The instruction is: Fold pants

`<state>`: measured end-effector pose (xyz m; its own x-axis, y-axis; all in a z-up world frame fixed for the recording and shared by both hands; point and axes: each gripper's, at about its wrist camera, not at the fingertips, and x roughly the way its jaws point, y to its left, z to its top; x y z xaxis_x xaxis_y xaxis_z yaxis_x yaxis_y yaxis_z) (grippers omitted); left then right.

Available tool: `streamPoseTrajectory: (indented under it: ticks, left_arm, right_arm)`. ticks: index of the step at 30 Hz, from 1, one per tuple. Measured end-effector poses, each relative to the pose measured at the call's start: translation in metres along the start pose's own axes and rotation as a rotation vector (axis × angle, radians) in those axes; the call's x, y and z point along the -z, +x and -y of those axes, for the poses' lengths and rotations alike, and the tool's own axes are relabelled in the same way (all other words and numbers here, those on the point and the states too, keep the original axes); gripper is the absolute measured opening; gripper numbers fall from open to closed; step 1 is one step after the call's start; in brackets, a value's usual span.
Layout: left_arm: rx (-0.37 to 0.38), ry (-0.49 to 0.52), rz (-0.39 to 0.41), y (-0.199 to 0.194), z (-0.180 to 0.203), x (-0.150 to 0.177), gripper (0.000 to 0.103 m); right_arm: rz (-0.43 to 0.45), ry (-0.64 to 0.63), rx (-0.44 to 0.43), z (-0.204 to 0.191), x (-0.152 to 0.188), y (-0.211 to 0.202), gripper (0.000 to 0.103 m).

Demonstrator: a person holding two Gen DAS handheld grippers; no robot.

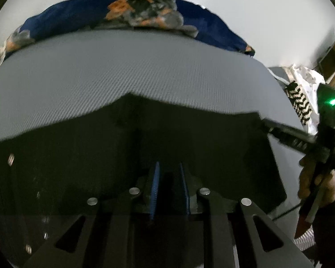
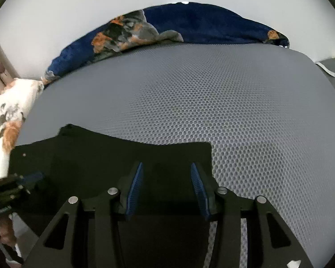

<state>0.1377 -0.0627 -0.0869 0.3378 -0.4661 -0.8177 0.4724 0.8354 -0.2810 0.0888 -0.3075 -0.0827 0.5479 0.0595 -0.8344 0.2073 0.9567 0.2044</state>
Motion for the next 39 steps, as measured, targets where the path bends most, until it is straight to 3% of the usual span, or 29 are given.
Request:
streamPoseTrajectory:
  ticks: [8, 16, 25, 27, 29, 35, 39]
  left_arm:
    - [-0.012, 0.005, -0.052, 0.045, -0.003, -0.023, 0.023]
    - [-0.014, 0.029, -0.064, 0.035, -0.004, -0.01, 0.023]
    - [-0.005, -0.028, -0.123, -0.007, -0.032, 0.036, 0.024]
    - [-0.003, -0.059, -0.106, -0.026, -0.042, 0.044, 0.027]
    - [-0.018, -0.086, -0.076, -0.046, -0.053, 0.049, 0.04]
    - [-0.022, -0.204, 0.009, -0.102, -0.095, 0.064, 0.043]
    - [-0.054, -0.308, 0.046, -0.131, -0.136, 0.078, 0.043]
  right_arm:
    - [-0.03, 0.033, -0.041, 0.012, 0.002, 0.009, 0.04]
    - [-0.069, 0.023, -0.037, 0.007, 0.017, -0.003, 0.04]
    - [-0.14, 0.027, -0.028, 0.005, 0.074, -0.035, 0.04]
    - [-0.145, 0.017, -0.022, 0.001, 0.081, -0.04, 0.043]
    - [-0.146, -0.004, -0.006, -0.006, 0.086, -0.043, 0.043]
    - [-0.14, -0.077, -0.001, -0.033, 0.092, -0.047, 0.044]
    - [-0.175, -0.079, -0.082, -0.053, 0.095, -0.039, 0.043]
